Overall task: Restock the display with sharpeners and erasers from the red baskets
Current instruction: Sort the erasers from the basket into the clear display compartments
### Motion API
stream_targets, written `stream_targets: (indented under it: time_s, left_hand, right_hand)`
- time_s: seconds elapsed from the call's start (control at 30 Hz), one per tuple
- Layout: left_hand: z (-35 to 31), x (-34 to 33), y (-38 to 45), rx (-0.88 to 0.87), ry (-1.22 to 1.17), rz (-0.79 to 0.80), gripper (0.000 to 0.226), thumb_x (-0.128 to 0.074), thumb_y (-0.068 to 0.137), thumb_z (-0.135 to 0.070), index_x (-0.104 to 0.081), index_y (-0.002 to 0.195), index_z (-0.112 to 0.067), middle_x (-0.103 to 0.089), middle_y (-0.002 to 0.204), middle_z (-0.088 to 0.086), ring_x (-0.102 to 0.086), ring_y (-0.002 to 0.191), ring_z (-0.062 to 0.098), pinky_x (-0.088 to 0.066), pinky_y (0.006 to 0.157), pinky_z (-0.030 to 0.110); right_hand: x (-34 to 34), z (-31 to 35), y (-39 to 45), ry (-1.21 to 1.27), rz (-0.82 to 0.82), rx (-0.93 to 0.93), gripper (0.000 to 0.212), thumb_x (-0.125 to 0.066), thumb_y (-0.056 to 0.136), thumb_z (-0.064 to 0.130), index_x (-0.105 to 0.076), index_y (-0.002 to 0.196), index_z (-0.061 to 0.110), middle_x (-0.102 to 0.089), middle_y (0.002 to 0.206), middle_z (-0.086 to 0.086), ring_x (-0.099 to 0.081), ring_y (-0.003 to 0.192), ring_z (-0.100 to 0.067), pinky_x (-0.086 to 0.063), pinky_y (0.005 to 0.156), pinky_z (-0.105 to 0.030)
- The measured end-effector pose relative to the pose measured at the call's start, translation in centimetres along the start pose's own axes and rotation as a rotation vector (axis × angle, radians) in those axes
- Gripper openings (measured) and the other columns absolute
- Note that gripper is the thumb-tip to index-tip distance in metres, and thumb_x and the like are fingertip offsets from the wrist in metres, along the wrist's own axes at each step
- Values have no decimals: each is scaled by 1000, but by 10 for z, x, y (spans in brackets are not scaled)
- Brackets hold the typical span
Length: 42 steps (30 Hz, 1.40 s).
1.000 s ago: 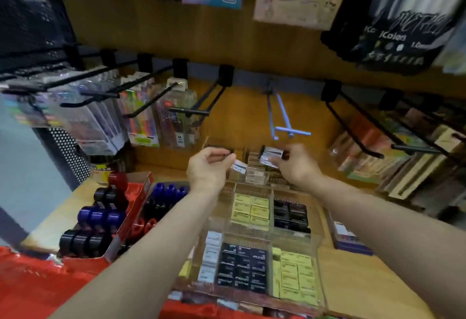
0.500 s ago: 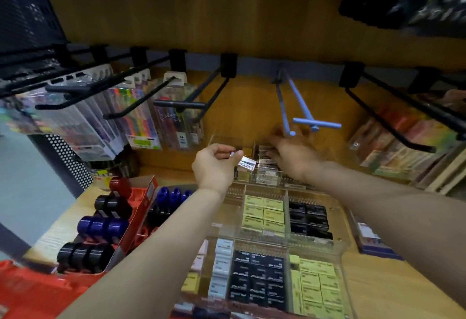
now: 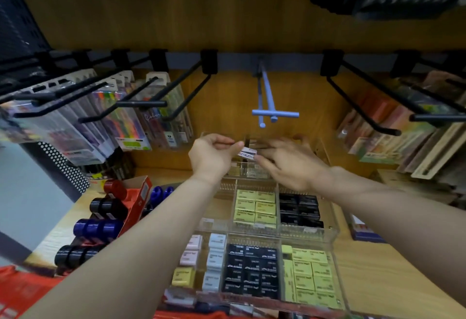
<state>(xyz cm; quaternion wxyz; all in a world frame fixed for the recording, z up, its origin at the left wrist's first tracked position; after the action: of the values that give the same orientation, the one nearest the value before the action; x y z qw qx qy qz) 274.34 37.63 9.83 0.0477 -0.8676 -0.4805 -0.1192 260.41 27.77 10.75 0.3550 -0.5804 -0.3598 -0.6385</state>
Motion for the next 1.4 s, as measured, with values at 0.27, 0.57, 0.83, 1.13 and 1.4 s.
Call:
stream_targets:
  time_s: [0.27, 0.57, 0.83, 1.13, 1.4]
  left_hand:
    - [-6, -38, 2, -116, 383, 22, 20, -83, 76, -35, -67, 77, -23, -67, 74, -6, -63, 75, 16, -49, 70, 25]
    - [-14, -35, -9, -499, 588, 85, 16, -65, 94, -22, -74, 103, -13, -68, 110, 6, -62, 103, 24, -47, 91, 32]
    - [9, -32, -25, -744, 1026, 456, 48, -45, 99, -46, -48, 143, -25, -47, 149, -6, -34, 139, 22, -28, 115, 43]
    - [-14, 3, -95, -797, 960, 458, 44, -60, 90, -22, -54, 134, -17, -42, 148, 7, -36, 136, 30, -34, 110, 48]
    - [99, 58, -256, -803, 865, 737, 15, -69, 82, -8, -72, 96, -10, -62, 110, 9, -56, 102, 32, -49, 86, 47]
  right_hand:
    - [4, -30, -39, 232, -91, -41, 44, -42, 101, 36, -44, 145, 29, -37, 153, 9, -35, 141, -12, -23, 118, -51]
    - [-28, -5, -52, 98, -53, 44, 58, -37, 102, 42, -19, 156, 26, -15, 162, 12, -9, 149, -6, -4, 121, -38]
    - [-32, -4, -53, 51, -18, 28, 66, -43, 100, 35, -11, 157, 27, -8, 164, 12, -3, 150, -7, 0, 122, -39]
    - [-13, 31, -111, 88, -83, 95, 64, -53, 92, 20, -30, 152, 19, -30, 158, -4, -23, 147, -20, -14, 121, -44]
    - [-125, 68, -274, 328, 274, 3, 28, -53, 89, 14, -67, 113, 17, -63, 115, -3, -59, 109, -24, -49, 94, -39]
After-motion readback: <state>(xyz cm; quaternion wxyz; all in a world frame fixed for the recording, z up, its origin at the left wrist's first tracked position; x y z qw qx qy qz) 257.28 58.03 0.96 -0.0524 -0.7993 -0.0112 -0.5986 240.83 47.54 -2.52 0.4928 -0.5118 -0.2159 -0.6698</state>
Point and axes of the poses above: each hand's wrist, its own y-axis towards the middle knuckle, its own x-axis out of the back of the hand, z = x × y, the point moved 5 cm from there along y, towards the middle knuckle
